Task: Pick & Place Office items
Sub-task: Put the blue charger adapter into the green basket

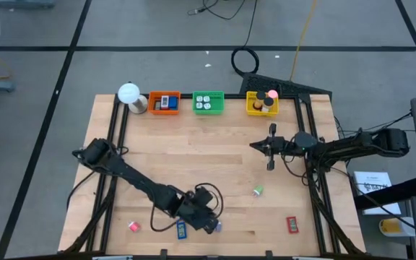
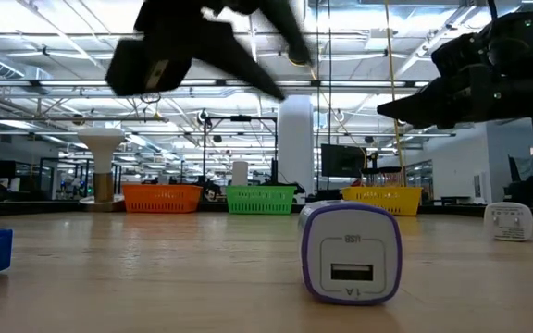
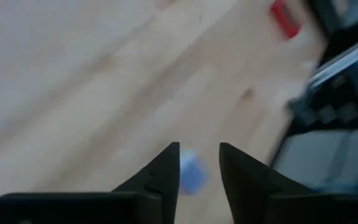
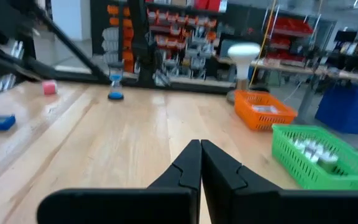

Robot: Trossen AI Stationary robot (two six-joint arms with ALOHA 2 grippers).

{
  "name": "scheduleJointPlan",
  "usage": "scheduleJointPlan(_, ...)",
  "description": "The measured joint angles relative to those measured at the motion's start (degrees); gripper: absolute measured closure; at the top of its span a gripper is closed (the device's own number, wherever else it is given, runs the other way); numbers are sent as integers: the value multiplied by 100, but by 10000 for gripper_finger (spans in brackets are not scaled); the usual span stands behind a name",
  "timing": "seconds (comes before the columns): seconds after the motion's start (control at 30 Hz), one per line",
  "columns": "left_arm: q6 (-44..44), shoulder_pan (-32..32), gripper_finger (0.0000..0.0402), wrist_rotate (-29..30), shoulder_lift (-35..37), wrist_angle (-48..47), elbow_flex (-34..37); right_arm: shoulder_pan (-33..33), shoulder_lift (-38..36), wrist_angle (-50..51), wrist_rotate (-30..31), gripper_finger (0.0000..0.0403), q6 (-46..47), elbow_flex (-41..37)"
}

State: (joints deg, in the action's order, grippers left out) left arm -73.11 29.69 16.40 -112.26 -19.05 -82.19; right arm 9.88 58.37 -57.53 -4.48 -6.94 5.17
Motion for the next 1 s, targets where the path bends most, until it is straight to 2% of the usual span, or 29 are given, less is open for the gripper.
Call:
scheduleJointPlan(0.2,-1598,96,279,-445,-813,-1214,-1259,-81,17,196,-24,403,0,-5)
scheduleJointPlan(0.33,-2423,80,279,-755,-1395,-1897,-2158,-197,17,273,-31,403,-23,-5)
scheduleJointPlan(0.47,-2925,66,279,-898,-1784,-2267,-2715,-319,15,428,-49,403,-118,-5)
scheduleJointPlan(0.67,-3677,59,268,-889,-1872,-2457,-2889,-442,13,465,-259,403,-174,-5)
scheduleJointPlan(0.77,-3872,59,242,-910,-1892,-2521,-2874,-443,13,465,-453,403,-173,-5)
scheduleJointPlan(1.0,-3980,9,164,-981,-1883,-2567,-2873,-443,13,469,-477,403,-131,-5)
